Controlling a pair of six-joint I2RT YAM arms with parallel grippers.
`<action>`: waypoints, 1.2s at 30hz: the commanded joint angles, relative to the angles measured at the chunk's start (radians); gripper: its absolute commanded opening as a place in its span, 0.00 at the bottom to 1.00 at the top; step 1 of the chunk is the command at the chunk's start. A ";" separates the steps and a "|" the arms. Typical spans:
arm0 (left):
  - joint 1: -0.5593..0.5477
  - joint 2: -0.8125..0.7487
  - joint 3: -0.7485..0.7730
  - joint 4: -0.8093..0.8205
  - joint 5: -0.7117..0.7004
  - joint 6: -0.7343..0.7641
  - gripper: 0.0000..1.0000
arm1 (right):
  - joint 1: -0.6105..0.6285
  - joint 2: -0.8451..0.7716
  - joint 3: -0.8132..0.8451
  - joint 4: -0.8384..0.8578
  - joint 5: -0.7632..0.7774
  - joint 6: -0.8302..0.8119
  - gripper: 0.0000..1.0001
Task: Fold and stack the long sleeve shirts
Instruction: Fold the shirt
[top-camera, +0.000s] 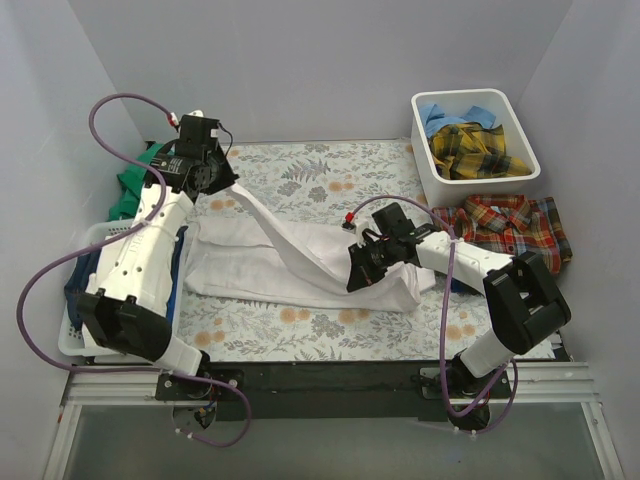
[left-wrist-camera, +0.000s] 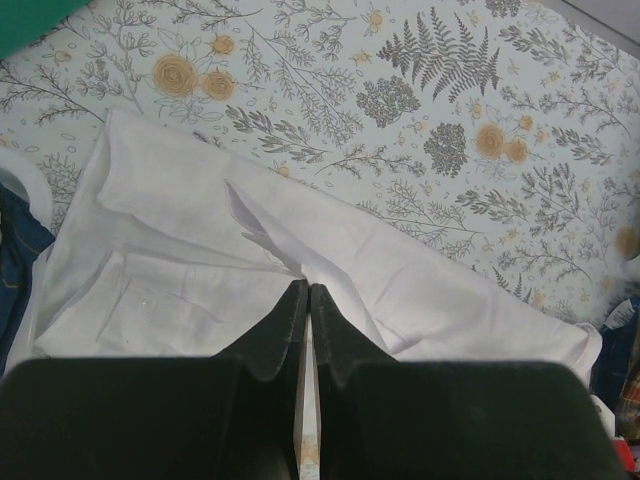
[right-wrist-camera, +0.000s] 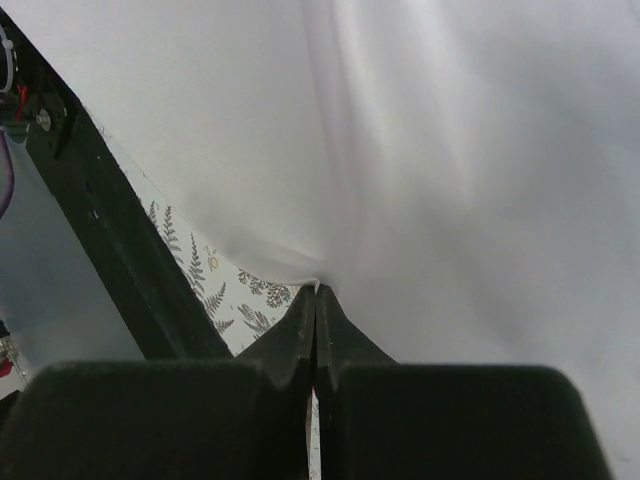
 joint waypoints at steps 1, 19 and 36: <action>-0.006 0.048 0.016 0.010 0.015 -0.001 0.00 | 0.001 -0.007 -0.003 -0.020 0.007 0.031 0.01; -0.031 0.251 0.102 -0.075 -0.089 0.017 0.00 | -0.001 0.033 -0.015 -0.060 0.206 0.100 0.29; -0.041 0.133 0.167 -0.247 -0.148 -0.059 0.00 | -0.001 0.143 0.068 -0.149 0.390 0.123 0.24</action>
